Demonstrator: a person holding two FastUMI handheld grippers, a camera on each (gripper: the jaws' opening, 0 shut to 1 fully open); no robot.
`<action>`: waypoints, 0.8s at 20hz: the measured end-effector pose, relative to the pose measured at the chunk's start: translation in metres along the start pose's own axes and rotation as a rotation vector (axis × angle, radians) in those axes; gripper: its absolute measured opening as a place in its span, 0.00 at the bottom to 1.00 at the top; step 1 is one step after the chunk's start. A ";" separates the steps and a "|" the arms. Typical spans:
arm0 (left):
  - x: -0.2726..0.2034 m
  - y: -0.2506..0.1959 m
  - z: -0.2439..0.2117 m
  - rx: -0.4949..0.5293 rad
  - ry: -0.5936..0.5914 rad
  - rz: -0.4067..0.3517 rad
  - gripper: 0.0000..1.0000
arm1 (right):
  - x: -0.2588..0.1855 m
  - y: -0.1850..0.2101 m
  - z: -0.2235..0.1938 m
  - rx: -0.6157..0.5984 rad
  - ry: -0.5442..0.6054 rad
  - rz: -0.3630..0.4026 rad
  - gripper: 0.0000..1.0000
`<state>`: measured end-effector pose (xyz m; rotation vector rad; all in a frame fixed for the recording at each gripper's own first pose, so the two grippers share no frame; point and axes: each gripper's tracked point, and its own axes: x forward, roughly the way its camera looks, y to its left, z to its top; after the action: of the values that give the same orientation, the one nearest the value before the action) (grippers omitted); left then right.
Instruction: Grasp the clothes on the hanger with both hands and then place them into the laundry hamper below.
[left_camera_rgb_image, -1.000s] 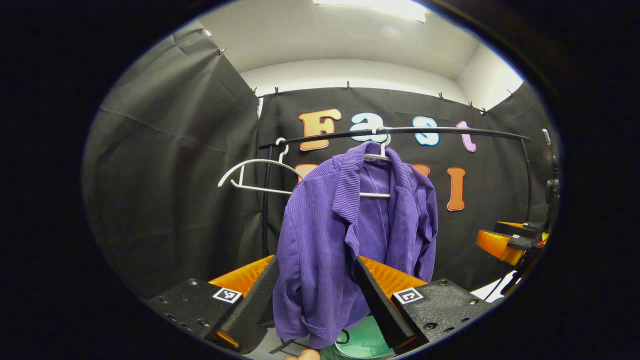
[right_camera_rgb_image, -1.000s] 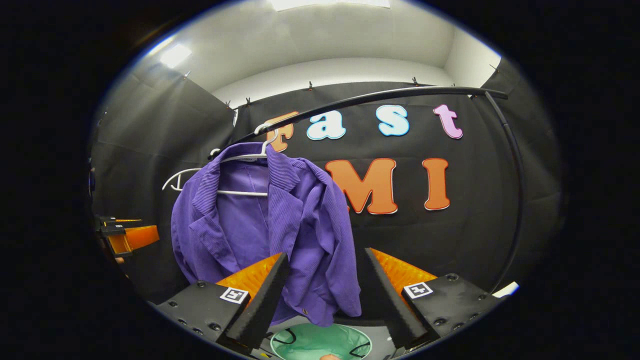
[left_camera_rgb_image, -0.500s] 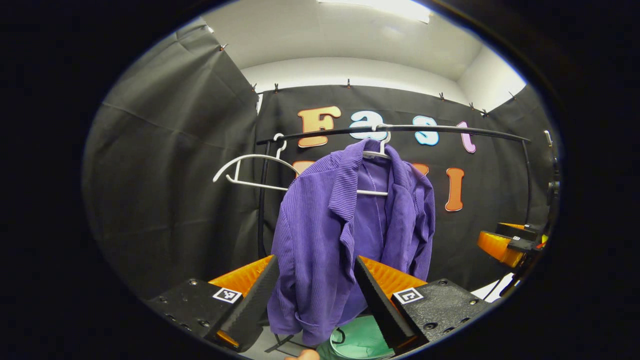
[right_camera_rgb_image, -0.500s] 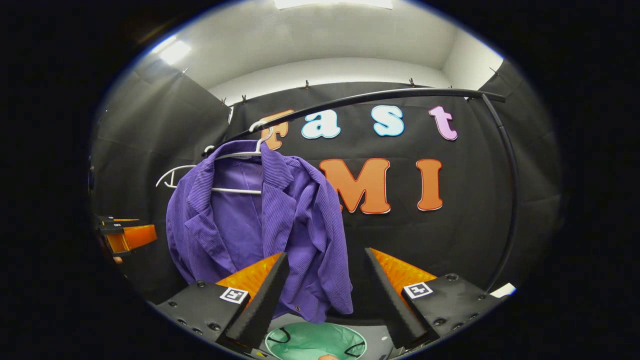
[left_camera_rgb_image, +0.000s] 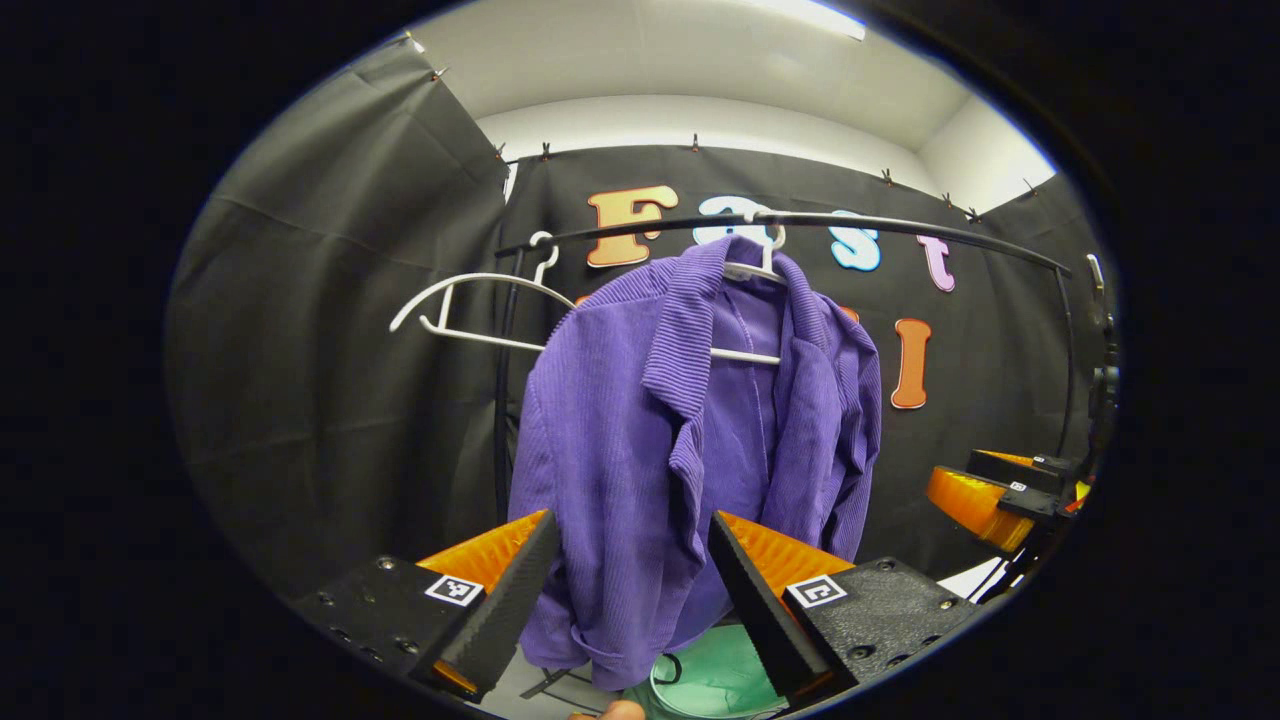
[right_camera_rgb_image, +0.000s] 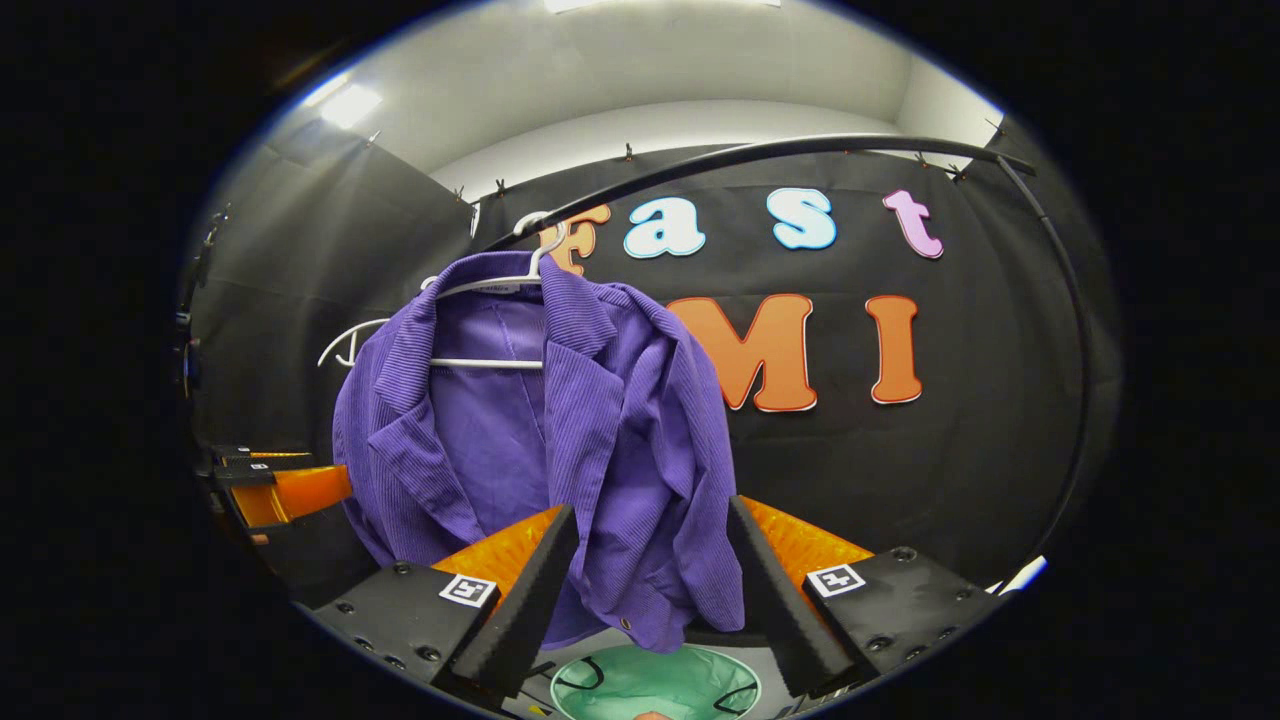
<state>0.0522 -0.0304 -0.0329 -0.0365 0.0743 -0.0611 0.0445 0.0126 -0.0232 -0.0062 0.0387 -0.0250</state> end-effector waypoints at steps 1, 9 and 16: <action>0.005 -0.002 -0.002 0.005 0.000 -0.005 0.95 | 0.007 0.003 -0.002 0.008 0.005 0.004 0.97; 0.058 -0.008 -0.013 -0.007 0.018 -0.007 0.96 | 0.064 0.044 -0.016 0.043 0.027 0.111 0.97; 0.102 -0.009 -0.020 0.031 0.033 0.023 0.89 | 0.119 0.060 -0.028 0.040 0.044 0.138 0.75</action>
<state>0.1512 -0.0466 -0.0596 -0.0032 0.1066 -0.0398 0.1641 0.0698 -0.0564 0.0371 0.0823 0.1121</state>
